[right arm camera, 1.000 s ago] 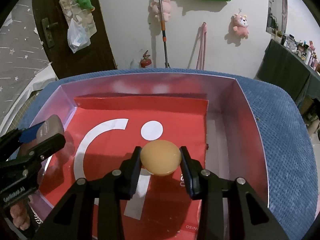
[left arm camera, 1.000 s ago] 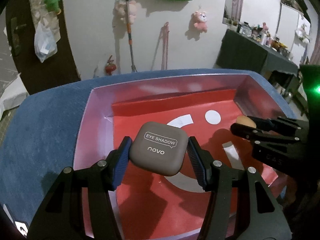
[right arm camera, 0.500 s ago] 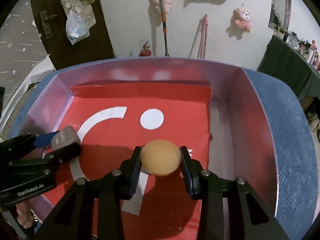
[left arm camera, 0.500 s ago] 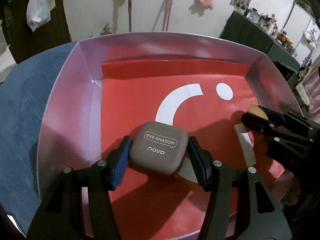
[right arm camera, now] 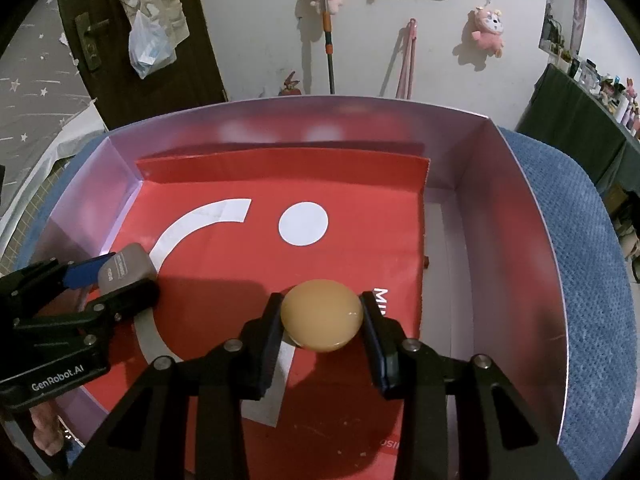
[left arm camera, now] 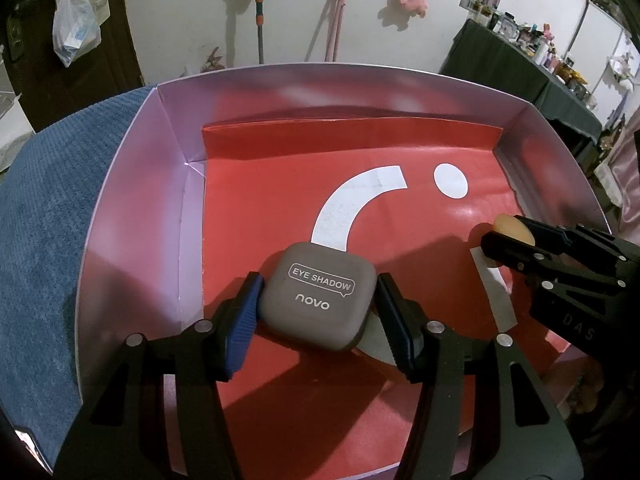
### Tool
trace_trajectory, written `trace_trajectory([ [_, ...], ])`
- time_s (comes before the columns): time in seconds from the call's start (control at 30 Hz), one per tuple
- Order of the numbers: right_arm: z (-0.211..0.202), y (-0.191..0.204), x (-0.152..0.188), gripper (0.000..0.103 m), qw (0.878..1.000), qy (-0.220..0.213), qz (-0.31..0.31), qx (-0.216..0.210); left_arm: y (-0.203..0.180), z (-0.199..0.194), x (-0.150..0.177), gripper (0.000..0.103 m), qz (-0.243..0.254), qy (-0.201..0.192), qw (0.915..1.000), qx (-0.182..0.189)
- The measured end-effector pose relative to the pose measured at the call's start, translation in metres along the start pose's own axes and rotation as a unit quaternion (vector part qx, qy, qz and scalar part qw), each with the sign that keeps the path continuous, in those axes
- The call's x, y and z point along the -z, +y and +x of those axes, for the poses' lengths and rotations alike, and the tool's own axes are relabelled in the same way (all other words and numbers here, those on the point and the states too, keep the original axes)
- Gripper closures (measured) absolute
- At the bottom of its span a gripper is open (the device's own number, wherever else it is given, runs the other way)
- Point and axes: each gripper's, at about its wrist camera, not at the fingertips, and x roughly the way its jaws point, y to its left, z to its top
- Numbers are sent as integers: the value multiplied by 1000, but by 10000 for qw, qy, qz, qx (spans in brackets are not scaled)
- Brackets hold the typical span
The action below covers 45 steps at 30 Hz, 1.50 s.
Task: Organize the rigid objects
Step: 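Carry both compacts into the red box and open both tools to release them, then withdraw both tools from the box back toward the remaining items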
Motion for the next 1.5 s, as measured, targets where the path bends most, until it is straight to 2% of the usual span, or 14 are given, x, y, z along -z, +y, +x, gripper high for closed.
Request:
trace_trajectory([
  [0.33, 0, 1, -1, 63, 10000, -4, -6, 2, -1, 0, 0, 47, -6, 1, 10000, -6],
  [0.47, -2, 2, -1, 54, 10000, -26, 15, -8, -2, 3, -3, 47, 29, 17, 10000, -81],
  [0.63, -5, 1, -3, 53, 10000, -80, 14, -3, -2, 1, -3, 47, 7, -15, 10000, -72],
  [0.7, -7, 2, -3, 47, 9999, -117, 12, -34, -3, 0, -2, 46, 17, -47, 10000, -84],
  [0.83, -19, 1, -1, 45, 9996, -263, 5, -61, -8, -7, 0, 39, 113, -193, 9996, -174],
  [0.9, -27, -1, 0, 38, 9993, -369, 31, -78, -10, -13, 1, 34, 163, -281, 9993, -206],
  [1.1, -56, -6, 7, 33, 9968, -753, 115, -224, -11, -35, 2, 25, 131, -527, 9984, -163],
  [1.17, -65, -5, 11, 27, 9957, -884, 103, -242, -12, -42, 3, 13, 102, -615, 9979, -180],
  [1.2, -70, -4, 13, 24, 9952, -953, 80, -228, -12, -47, 4, 10, 93, -675, 9975, -197],
  [1.4, -100, 0, 25, 11, 9903, -1350, 48, -314, -17, -67, 12, 8, 68, -870, 9959, -242],
  [1.5, -115, 1, 31, 5, 9869, -1585, 27, -304, -21, -75, 18, 1, 80, -953, 9951, -248],
])
